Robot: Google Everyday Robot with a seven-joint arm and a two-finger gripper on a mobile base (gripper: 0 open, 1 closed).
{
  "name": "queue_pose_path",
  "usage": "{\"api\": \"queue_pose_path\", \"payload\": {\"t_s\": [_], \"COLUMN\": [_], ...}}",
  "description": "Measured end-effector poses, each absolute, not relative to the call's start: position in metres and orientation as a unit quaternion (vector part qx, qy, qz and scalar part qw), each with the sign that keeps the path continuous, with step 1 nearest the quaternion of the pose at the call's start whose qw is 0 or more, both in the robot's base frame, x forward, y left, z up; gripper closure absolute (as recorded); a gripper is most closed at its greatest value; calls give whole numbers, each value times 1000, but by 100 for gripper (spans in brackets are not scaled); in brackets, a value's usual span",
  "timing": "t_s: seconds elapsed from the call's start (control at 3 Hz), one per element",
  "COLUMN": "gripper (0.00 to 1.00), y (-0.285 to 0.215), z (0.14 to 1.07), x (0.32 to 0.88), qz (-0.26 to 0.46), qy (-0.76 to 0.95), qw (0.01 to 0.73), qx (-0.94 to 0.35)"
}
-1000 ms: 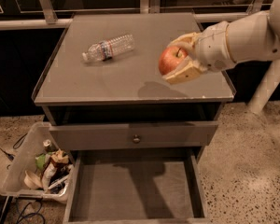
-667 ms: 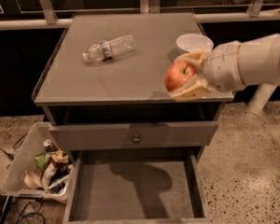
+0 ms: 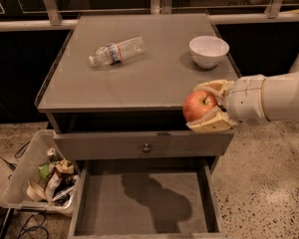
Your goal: Place apple into middle drawer
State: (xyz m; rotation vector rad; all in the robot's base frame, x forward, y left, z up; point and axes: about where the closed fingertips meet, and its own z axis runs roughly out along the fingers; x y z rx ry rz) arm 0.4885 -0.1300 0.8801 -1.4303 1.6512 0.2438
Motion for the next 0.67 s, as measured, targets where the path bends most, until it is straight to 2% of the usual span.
{"api": "queue_pose_path", "payload": {"t_s": [0.67], "gripper": [100], "y": [-85], "z": [784], "x": [469], "qz": [186], "qy": [675], "qw": [404], "qx": [-590]}}
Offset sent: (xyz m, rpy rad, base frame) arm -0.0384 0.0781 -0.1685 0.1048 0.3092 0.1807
